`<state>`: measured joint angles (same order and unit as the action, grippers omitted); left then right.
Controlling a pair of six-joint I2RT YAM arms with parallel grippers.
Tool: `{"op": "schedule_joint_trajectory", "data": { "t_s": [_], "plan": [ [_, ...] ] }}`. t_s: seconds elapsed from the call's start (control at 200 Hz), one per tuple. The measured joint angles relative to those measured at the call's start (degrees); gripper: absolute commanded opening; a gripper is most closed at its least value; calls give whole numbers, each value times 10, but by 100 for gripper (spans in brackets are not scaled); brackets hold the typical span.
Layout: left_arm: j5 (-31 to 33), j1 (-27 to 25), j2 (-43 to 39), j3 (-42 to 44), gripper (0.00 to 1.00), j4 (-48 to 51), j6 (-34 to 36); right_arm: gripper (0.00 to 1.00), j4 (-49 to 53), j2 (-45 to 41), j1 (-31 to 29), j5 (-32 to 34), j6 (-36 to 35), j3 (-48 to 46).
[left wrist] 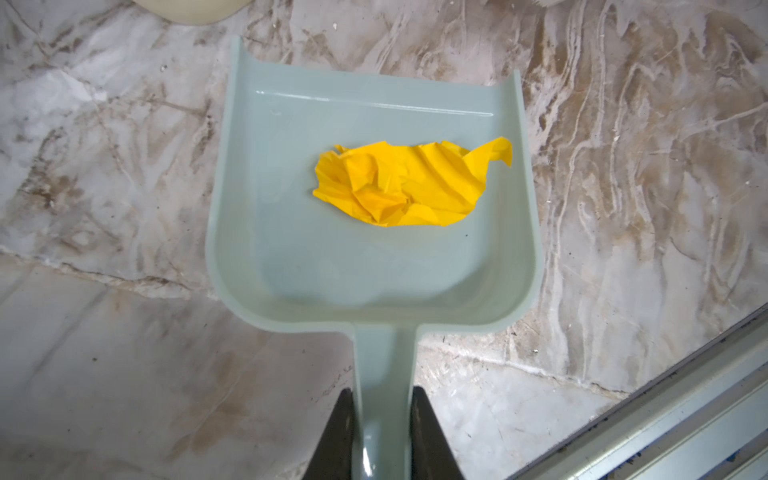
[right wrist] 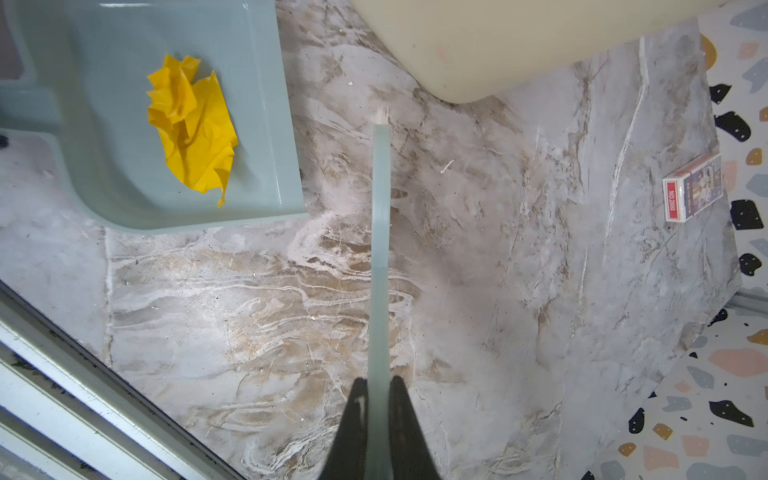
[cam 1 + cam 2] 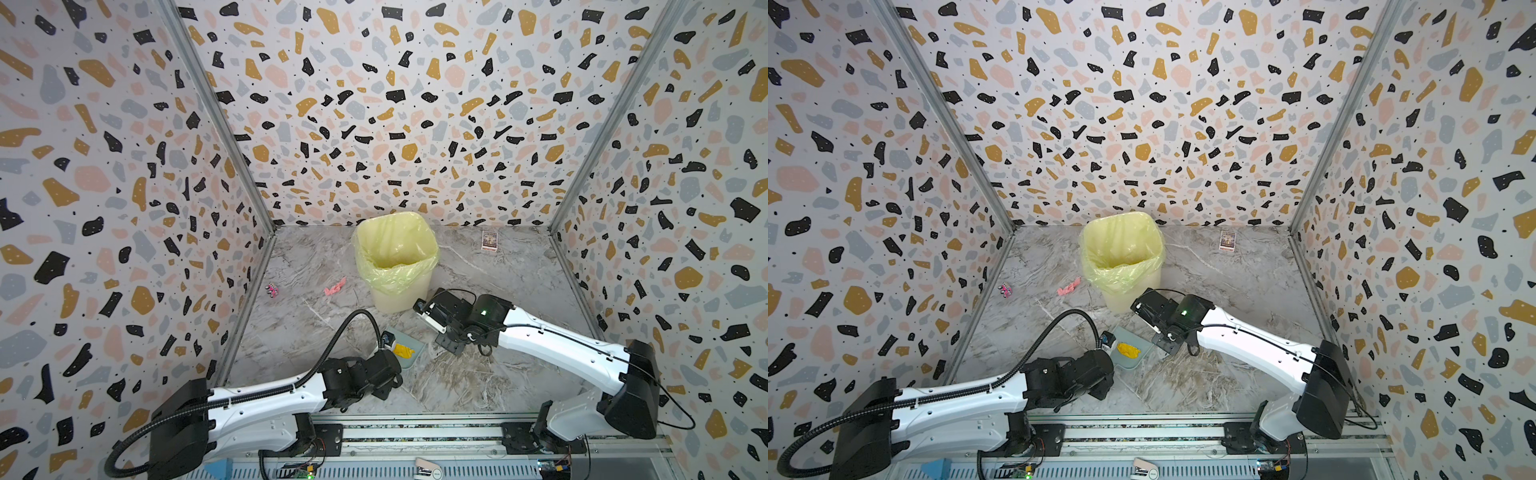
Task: Sweep away the paper scraps from the table
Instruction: 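Draw the brush back with the right gripper while the left lifts the dustpan, then carry the dustpan over the yellow-bagged bin with the left gripper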
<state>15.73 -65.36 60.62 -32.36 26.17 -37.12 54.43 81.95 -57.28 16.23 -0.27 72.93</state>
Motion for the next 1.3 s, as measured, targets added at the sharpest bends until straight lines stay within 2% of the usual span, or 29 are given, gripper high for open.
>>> {"op": "schedule_joint_trajectory", "data": {
  "t_s": [0.476,1.041,1.161,1.297],
  "plan": [
    [41,-42,-14,-164,0,93,61,0,-31,-107,101,-80,24,-68],
    [97,-52,-26,-370,0,230,63,0,-45,-123,148,-137,30,-80],
    [113,-37,-12,-431,0,266,65,0,-46,-133,157,-143,32,-80],
    [118,18,10,-495,0,297,84,0,-46,-142,167,-152,35,-80]
  ]
}}
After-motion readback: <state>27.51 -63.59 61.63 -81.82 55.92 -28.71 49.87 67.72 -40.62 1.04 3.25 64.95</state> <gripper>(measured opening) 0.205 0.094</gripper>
